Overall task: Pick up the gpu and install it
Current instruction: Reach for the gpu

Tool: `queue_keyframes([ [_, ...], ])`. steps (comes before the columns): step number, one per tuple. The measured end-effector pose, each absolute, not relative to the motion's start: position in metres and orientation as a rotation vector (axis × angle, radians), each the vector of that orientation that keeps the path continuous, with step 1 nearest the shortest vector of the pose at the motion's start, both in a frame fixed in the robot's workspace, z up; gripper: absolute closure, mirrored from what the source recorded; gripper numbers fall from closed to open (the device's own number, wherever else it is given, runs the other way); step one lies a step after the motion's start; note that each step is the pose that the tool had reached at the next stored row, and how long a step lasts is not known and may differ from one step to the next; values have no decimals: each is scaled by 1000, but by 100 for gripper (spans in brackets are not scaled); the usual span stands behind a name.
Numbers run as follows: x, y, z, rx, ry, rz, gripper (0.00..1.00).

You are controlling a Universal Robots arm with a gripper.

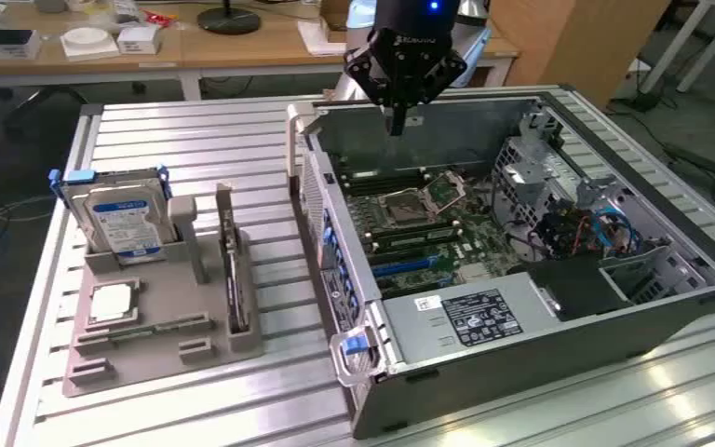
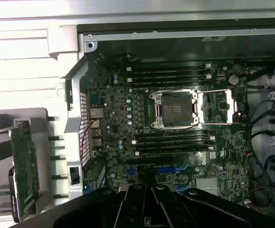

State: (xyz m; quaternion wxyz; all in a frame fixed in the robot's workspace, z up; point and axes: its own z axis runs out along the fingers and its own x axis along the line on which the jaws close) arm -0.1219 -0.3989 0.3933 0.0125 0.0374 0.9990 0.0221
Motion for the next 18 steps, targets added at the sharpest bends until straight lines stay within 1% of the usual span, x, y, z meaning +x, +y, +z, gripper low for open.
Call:
queue_keyframes([
  [18, -132, -399, 393, 117, 3114, 69, 90],
])
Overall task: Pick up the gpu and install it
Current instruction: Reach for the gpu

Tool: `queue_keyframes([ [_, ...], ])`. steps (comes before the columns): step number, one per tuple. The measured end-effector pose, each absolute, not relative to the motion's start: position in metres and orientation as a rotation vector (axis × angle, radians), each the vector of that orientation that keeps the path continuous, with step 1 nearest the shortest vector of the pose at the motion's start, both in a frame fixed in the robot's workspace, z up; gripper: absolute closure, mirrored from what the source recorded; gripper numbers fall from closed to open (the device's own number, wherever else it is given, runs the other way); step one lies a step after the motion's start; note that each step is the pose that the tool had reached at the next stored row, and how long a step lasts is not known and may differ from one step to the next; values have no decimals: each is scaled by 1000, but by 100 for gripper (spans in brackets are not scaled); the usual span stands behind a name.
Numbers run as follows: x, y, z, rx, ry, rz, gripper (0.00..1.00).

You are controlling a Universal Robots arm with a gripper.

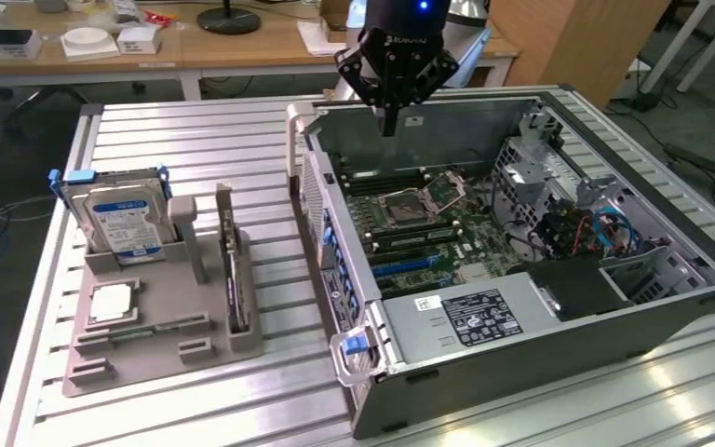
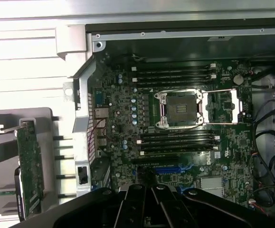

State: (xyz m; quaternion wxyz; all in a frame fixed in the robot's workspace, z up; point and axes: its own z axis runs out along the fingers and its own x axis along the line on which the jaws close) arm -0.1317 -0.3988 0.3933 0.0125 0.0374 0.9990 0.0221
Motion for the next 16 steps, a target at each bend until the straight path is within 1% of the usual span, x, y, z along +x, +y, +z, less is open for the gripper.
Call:
queue_keyframes([
  [16, -144, -399, 393, 117, 3114, 69, 90],
])
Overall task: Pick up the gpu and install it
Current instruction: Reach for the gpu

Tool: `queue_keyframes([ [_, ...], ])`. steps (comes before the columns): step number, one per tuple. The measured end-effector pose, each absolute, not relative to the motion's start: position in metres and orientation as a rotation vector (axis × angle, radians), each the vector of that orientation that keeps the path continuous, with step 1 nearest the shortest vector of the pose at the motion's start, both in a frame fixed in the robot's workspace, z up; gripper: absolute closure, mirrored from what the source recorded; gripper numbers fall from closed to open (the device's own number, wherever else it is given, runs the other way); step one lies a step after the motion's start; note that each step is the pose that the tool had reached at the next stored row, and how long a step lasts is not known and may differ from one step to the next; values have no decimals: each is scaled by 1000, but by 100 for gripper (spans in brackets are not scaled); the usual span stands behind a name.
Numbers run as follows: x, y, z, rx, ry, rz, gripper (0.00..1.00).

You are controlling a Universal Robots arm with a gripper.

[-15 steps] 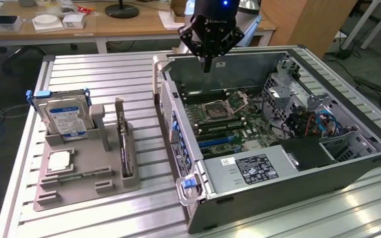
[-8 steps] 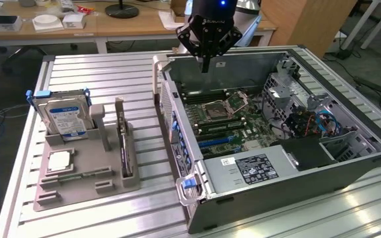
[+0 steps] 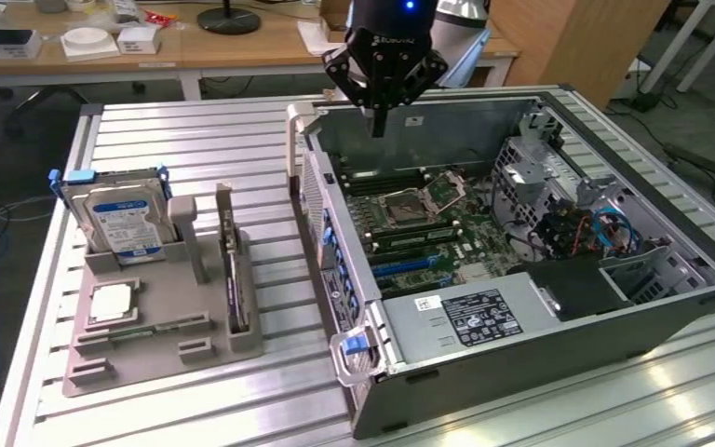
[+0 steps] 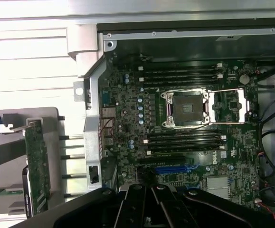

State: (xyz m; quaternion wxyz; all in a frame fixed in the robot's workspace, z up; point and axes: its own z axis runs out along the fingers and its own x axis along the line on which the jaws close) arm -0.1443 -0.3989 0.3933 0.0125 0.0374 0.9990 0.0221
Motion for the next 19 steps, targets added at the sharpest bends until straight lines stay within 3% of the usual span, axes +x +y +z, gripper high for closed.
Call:
queue_keyframes([
  [19, -165, -399, 393, 117, 3114, 69, 90],
])
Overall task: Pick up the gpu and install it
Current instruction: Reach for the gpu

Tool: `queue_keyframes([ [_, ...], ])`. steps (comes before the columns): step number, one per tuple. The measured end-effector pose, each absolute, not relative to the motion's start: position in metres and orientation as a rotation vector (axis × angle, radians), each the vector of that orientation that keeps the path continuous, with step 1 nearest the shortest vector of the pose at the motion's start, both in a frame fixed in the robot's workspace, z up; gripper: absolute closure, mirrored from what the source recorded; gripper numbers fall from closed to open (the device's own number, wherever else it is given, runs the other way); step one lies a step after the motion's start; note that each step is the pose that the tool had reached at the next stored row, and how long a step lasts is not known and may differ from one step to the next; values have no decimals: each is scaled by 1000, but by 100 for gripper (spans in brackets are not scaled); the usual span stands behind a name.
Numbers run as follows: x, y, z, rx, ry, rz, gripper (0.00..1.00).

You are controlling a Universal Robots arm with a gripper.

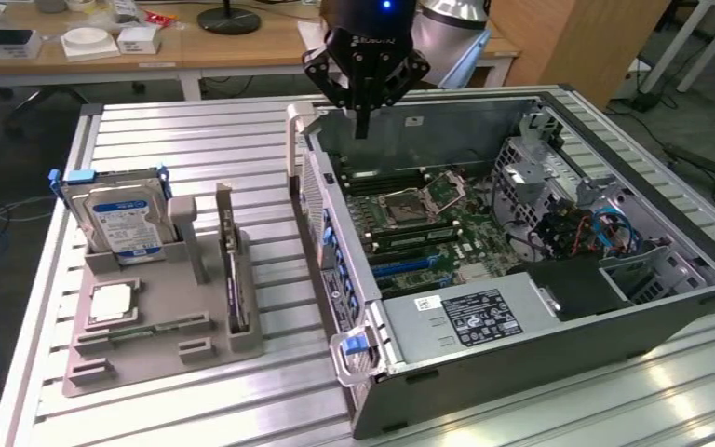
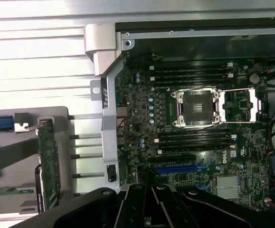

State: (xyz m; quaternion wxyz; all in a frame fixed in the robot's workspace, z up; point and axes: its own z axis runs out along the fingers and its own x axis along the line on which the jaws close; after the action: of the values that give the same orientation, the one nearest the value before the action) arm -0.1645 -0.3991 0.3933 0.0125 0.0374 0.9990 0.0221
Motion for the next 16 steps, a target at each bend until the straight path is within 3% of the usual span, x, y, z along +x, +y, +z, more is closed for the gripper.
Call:
queue_keyframes([
  [16, -182, -399, 393, 117, 3114, 69, 90],
])
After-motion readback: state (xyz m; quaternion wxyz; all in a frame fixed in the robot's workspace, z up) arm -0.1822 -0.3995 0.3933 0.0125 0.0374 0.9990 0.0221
